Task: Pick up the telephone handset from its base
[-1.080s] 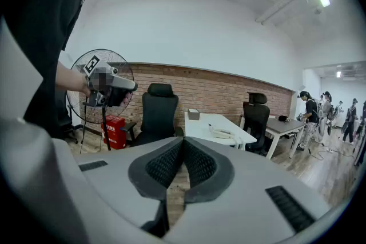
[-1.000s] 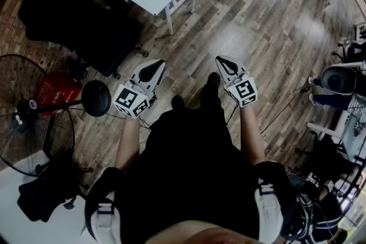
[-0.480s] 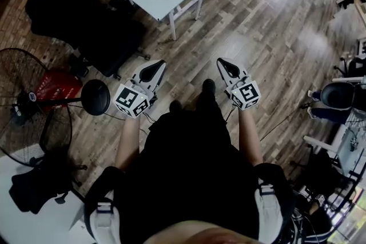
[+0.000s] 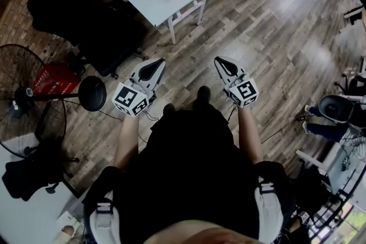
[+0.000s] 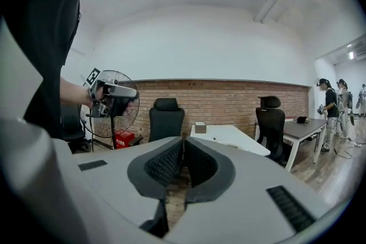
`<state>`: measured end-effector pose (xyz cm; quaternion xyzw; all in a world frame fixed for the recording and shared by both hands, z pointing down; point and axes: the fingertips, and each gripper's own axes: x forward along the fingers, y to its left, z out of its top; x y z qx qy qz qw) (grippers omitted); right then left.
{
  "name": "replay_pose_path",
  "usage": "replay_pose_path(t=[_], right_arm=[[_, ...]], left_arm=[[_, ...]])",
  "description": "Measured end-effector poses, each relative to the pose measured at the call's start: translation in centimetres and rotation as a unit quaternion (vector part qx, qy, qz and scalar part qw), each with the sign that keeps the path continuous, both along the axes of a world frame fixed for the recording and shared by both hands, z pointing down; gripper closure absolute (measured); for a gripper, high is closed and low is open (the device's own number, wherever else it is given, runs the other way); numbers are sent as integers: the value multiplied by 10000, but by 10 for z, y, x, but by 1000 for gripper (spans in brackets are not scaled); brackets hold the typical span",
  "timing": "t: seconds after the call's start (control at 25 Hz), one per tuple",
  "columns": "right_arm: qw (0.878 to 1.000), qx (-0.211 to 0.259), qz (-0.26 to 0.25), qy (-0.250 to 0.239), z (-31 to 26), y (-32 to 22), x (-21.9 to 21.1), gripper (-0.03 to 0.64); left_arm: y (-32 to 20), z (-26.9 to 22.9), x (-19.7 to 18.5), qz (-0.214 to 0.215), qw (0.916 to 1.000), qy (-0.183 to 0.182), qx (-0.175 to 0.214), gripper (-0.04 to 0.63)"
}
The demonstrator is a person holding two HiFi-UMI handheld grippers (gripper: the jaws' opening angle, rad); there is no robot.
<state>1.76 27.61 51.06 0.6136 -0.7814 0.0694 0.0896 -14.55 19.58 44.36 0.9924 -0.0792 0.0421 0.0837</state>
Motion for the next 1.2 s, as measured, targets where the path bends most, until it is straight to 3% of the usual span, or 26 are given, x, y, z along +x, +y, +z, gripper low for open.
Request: replay_pose_path(t=[0.4, 1.2], right_arm=[[9994, -9, -350, -3, 4, -25, 57, 606], [9935, -148, -1123, -122, 14, -62, 90, 606]], left_arm=[[-9, 1, 47, -304, 9995, -33, 16, 572], [-26, 0, 81, -1151, 9933, -52, 5, 572]])
